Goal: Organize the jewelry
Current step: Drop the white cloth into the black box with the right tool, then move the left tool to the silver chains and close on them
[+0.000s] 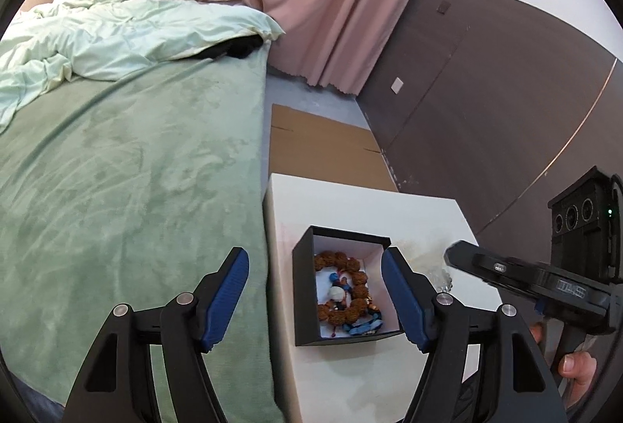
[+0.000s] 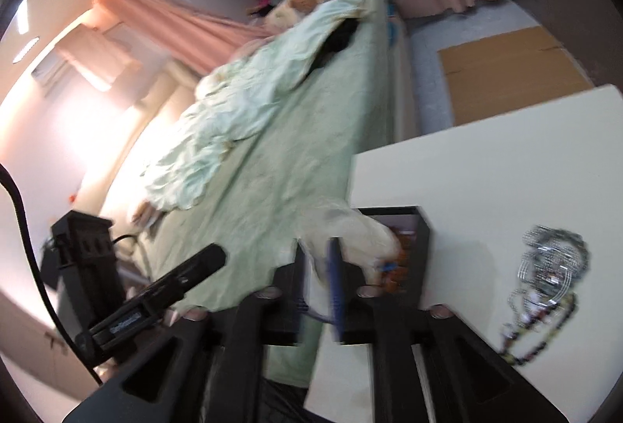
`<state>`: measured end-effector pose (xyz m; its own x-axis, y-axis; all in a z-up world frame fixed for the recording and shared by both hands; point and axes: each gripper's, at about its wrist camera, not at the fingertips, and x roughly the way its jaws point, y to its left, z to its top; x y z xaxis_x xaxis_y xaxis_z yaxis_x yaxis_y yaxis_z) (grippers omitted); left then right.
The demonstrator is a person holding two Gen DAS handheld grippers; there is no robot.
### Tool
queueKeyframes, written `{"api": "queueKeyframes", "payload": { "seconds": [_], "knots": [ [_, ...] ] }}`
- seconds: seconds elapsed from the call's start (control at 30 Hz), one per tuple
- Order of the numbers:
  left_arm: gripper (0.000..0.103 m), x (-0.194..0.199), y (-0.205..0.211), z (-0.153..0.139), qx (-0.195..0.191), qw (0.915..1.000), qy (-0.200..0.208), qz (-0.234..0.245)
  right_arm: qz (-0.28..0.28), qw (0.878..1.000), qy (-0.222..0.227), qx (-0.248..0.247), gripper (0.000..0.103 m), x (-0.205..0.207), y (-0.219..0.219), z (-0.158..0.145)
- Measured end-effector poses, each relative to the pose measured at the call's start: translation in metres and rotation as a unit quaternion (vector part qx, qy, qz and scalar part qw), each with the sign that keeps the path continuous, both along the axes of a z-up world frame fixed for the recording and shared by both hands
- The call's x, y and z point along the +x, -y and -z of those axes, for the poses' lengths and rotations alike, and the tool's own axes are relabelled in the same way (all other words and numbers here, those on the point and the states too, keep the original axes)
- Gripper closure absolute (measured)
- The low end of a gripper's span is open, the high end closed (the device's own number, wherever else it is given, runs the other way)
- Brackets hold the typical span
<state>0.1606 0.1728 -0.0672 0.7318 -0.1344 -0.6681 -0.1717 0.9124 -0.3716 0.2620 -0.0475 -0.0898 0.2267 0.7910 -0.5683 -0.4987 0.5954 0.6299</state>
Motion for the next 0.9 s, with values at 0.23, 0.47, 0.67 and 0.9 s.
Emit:
{"api": "queueKeyframes", "payload": {
  "seconds": [0.23,0.47,0.67,0.9],
  "knots": [
    [0.027,-0.003,0.010,-0.005,-0.003,1.0000,0.003,0.007,0.038,0.999,-0.011,0.009,0.009,-0.009,0.030,0.013],
    [0.007,-0.005,0.036,-0.011,-0.011,0.9993,0.025,0.027,0.080,0.996,-0.012,-0.023,0.008,-0.025,0.069,0.017],
    [0.006,-0.001,0.059,-0.008,-0.014,0.9988,0.018,0.044,0.113,0.993,0.001,-0.042,0.000,-0.036,0.103,0.015],
    [0.005,-0.002,0.089,-0.012,-0.003,0.9977,0.018,0.065,0.138,0.989,0.007,-0.052,0.000,-0.043,0.135,0.010]
  ]
}}
